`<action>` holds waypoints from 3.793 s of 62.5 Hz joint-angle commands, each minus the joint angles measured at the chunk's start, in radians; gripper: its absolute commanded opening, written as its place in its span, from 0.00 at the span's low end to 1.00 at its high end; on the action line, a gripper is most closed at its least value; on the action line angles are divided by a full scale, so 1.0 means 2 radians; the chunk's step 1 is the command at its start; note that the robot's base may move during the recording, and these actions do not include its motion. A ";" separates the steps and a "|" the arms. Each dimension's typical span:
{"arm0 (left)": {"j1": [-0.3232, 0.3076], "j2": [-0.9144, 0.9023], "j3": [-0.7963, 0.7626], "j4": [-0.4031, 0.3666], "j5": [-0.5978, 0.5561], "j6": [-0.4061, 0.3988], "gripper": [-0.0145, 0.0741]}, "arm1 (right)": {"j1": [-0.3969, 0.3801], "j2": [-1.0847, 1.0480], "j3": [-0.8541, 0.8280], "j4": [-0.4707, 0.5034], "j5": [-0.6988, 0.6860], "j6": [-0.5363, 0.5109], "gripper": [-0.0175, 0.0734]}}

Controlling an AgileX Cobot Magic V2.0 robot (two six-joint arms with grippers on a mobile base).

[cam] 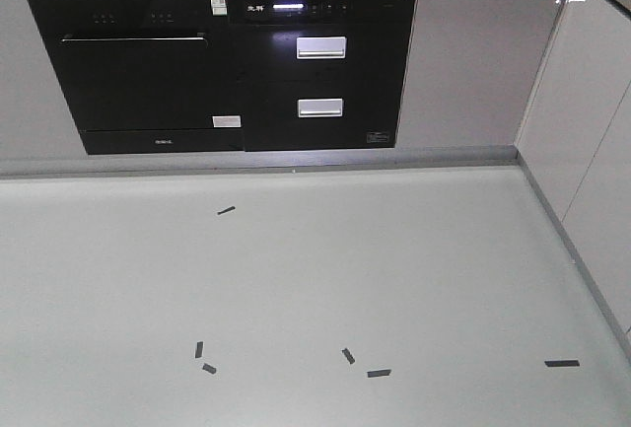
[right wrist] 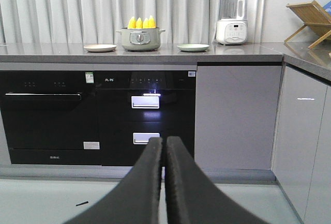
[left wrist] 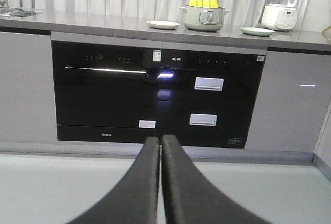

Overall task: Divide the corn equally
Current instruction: 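Drive the base forward toward the counter with the corn pot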

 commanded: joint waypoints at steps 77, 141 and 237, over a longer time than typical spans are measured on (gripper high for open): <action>0.001 -0.008 0.006 -0.004 -0.034 0.000 0.16 | -0.003 0.006 0.005 -0.001 -0.039 0.000 0.19; 0.001 -0.008 0.006 -0.004 -0.034 0.000 0.16 | -0.003 0.006 0.005 -0.001 -0.039 0.000 0.19; 0.001 -0.008 0.006 -0.004 -0.034 0.000 0.16 | -0.003 0.006 0.005 -0.001 -0.039 0.000 0.19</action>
